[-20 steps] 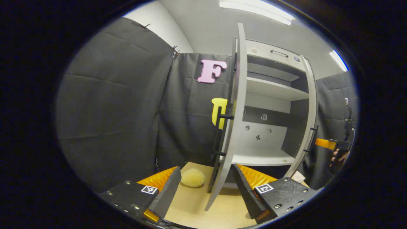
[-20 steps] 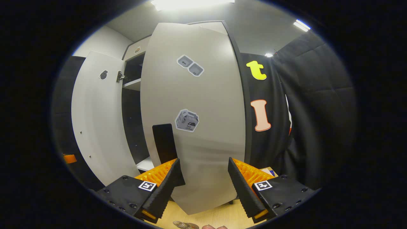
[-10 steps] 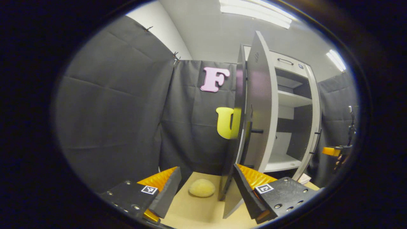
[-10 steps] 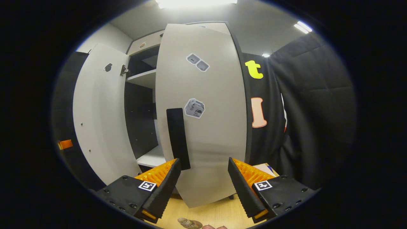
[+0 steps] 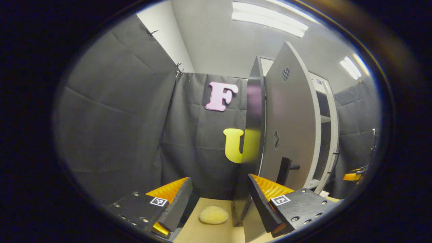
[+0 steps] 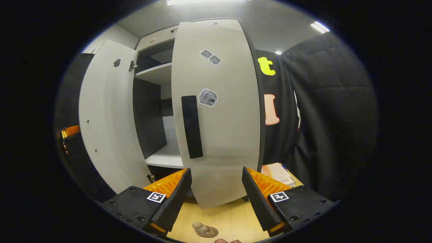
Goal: Grasp the bottle in the cabinet with the left hand and place it on the coaster, then close the right door with the right hand and the left door with the left hand.
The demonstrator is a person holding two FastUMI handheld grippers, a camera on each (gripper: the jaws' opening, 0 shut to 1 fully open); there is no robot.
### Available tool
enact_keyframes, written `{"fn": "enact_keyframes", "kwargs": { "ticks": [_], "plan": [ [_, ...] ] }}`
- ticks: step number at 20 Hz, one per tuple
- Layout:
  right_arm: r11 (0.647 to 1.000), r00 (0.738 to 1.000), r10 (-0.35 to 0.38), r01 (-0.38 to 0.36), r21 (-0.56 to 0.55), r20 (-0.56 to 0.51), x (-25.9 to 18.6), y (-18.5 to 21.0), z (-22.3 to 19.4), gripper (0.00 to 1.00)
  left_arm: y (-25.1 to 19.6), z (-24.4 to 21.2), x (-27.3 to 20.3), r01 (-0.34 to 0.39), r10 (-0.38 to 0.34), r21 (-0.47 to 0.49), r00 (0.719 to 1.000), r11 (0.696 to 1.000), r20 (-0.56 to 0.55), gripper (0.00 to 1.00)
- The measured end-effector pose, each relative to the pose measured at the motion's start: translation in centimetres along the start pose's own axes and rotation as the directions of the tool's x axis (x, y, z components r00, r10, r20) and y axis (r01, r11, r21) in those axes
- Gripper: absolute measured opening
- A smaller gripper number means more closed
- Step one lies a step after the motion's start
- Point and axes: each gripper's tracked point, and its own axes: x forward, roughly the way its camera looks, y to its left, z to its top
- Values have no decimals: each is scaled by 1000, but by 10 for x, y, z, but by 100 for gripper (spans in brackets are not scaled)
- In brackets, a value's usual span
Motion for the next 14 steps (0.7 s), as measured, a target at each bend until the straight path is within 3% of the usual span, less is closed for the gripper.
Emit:
{"fn": "enact_keyframes", "kwargs": {
  "ticks": [1, 3, 4, 6, 7, 9, 13, 14],
  "plan": [
    [1000, 1000, -10, 10, 6, -2, -3, -3, -2, 92, 0, 1, 5, 14, -14, 3, 1000, 1000, -3, 100],
    [999, 1000, -30, 30, 14, -10, -10, -10, -9, 96, -3, 1, 15, 41, -41, -3, 999, 999, -14, 100],
    [999, 999, -38, 39, 17, -16, -13, -13, -12, 92, -7, 0, 22, 61, -61, -6, 998, 998, -21, 94],
    [998, 998, -59, 60, 25, -29, -19, -22, -19, 95, -20, -3, 34, 100, -100, -6, 994, 995, -38, 100],
    [997, 997, -67, 69, 31, -36, -20, -25, -22, 92, -25, -6, 40, 119, -118, 1, 992, 993, -47, 100],
    [995, 996, -83, 85, 43, -45, -23, -33, -26, 96, -34, -9, 50, 142, -140, 37, 988, 989, -61, 94],
    [992, 991, -118, 121, 45, -54, -25, -50, -32, 96, -62, -21, 57, 168, -153, 147, 982, 975, -109, 99],
    [991, 991, -125, 128, 43, -55, -25, -54, -32, 96, -65, -21, 57, 168, -153, 136, 982, 976, -113, 92]
  ]
}}
